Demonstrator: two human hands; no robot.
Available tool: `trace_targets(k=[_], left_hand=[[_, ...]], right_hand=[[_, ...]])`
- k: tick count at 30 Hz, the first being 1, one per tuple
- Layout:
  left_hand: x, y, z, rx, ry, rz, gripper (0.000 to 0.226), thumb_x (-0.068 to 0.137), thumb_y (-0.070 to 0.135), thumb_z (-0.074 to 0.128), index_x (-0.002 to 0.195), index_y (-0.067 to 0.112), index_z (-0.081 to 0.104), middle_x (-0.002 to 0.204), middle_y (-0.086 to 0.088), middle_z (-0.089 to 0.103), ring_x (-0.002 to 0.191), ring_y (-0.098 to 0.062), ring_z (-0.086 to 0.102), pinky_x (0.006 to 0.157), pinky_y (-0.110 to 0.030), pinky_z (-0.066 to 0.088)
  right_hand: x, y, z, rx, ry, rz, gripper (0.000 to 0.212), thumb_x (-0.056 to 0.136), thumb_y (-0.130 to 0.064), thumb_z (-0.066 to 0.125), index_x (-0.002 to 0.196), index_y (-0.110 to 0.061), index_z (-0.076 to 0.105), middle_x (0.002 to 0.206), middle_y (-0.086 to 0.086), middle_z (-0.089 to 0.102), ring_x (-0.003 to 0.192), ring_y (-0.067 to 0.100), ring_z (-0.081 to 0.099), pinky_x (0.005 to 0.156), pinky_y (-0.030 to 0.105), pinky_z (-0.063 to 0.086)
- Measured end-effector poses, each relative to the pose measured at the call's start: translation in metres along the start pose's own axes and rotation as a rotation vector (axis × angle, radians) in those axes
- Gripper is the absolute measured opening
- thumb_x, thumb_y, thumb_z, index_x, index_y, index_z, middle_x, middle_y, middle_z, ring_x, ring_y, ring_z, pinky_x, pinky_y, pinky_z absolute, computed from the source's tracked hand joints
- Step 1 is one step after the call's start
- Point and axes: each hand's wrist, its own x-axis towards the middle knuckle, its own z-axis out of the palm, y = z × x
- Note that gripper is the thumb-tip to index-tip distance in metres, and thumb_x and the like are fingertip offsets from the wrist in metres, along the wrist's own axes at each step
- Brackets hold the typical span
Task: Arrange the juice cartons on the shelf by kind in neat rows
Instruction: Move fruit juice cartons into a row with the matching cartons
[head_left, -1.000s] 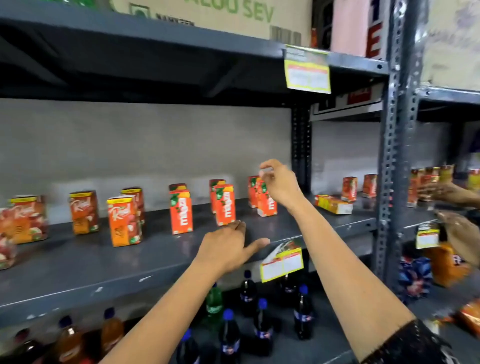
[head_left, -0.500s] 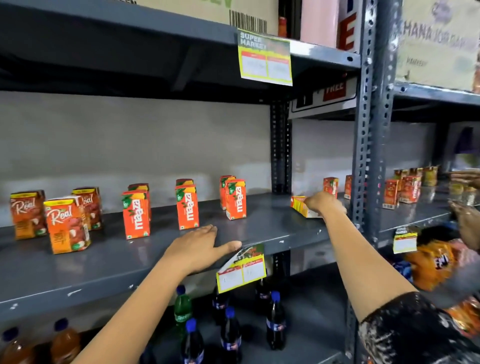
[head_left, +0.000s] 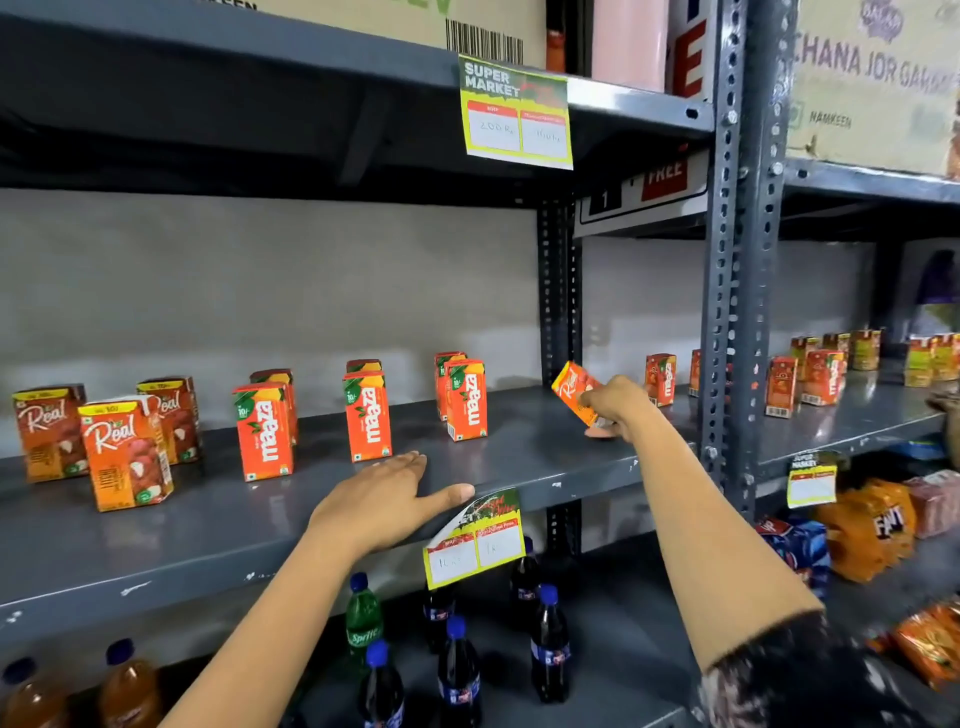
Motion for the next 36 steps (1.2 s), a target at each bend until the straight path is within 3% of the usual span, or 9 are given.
trace_targets(k=[2, 4, 6, 9, 12, 16, 25, 36], left_hand=[[0.001, 0.0, 0.0, -0.001, -0.003, 0.0, 0.098, 0.078, 0.083, 0.022, 0.152, 0.019, 0.022, 0.16, 0.004, 0.019, 0.145, -0.016, 0.022, 0.111, -0.038, 0.028], [0.002, 0.0, 0.001, 0.0, -0.006, 0.002, 0.099, 0.078, 0.084, 0.021, 0.153, 0.019, 0.022, 0.16, 0.004, 0.019, 0.145, -0.016, 0.022, 0.11, -0.039, 0.028], [0.001, 0.0, 0.001, -0.001, -0.006, 0.004, 0.098, 0.078, 0.083, 0.021, 0.153, 0.019, 0.022, 0.16, 0.004, 0.019, 0.145, -0.016, 0.022, 0.11, -0.039, 0.028], [0.002, -0.001, 0.001, 0.006, -0.011, 0.007, 0.099, 0.077, 0.084, 0.02, 0.153, 0.019, 0.021, 0.16, 0.004, 0.018, 0.145, -0.016, 0.021, 0.111, -0.039, 0.027], [0.003, -0.002, 0.003, 0.005, -0.016, 0.016, 0.102, 0.075, 0.085, 0.019, 0.153, 0.018, 0.022, 0.16, 0.003, 0.018, 0.145, -0.015, 0.021, 0.112, -0.039, 0.027], [0.004, -0.004, 0.003, 0.0, -0.016, 0.031, 0.103, 0.075, 0.085, 0.018, 0.153, 0.017, 0.021, 0.16, 0.002, 0.017, 0.145, -0.016, 0.02, 0.113, -0.039, 0.026], [0.004, -0.005, 0.004, 0.009, -0.009, 0.049, 0.104, 0.076, 0.085, 0.018, 0.152, 0.014, 0.022, 0.16, 0.0, 0.019, 0.145, -0.017, 0.022, 0.111, -0.04, 0.028], [-0.003, -0.009, -0.001, 0.049, -0.006, 0.101, 0.092, 0.084, 0.077, 0.022, 0.153, 0.016, 0.019, 0.161, 0.001, 0.015, 0.146, -0.017, 0.018, 0.111, -0.038, 0.027]], right_hand=[[-0.017, 0.005, -0.002, 0.403, -0.023, -0.065, 0.025, 0.086, -0.012, 0.064, 0.104, -0.008, 0.047, 0.109, 0.016, 0.057, 0.068, 0.02, 0.061, 0.065, 0.037, 0.061], [-0.041, 0.008, -0.001, 0.694, -0.133, -0.139, 0.035, 0.091, -0.025, 0.06, 0.118, -0.008, 0.045, 0.108, 0.015, 0.06, 0.076, 0.021, 0.062, 0.063, 0.03, 0.058], [-0.065, 0.009, 0.003, 0.919, -0.238, -0.178, 0.039, 0.095, -0.039, 0.049, 0.121, -0.01, 0.05, 0.102, 0.012, 0.063, 0.078, 0.022, 0.062, 0.066, 0.029, 0.052], [-0.09, 0.009, 0.012, 1.118, -0.303, -0.17, 0.044, 0.098, -0.042, 0.04, 0.122, -0.008, 0.054, 0.101, 0.013, 0.064, 0.078, 0.023, 0.063, 0.066, 0.03, 0.05], [-0.111, 0.005, 0.018, 1.156, -0.314, -0.198, 0.041, 0.098, -0.042, 0.039, 0.118, -0.011, 0.057, 0.102, 0.012, 0.064, 0.078, 0.023, 0.064, 0.066, 0.03, 0.051], [-0.136, -0.001, 0.021, 1.148, -0.333, -0.237, 0.049, 0.098, -0.043, 0.037, 0.131, -0.009, 0.05, 0.103, 0.012, 0.064, 0.081, 0.023, 0.064, 0.064, 0.029, 0.053], [-0.18, 0.005, 0.03, 1.133, -0.394, -0.314, 0.052, 0.097, -0.043, 0.038, 0.137, -0.011, 0.045, 0.112, 0.013, 0.064, 0.088, 0.024, 0.066, 0.06, 0.027, 0.057], [-0.192, -0.002, 0.04, 1.098, -0.386, -0.316, 0.041, 0.097, -0.041, 0.04, 0.121, -0.013, 0.057, 0.104, 0.009, 0.07, 0.095, 0.027, 0.064, 0.065, 0.029, 0.06]])
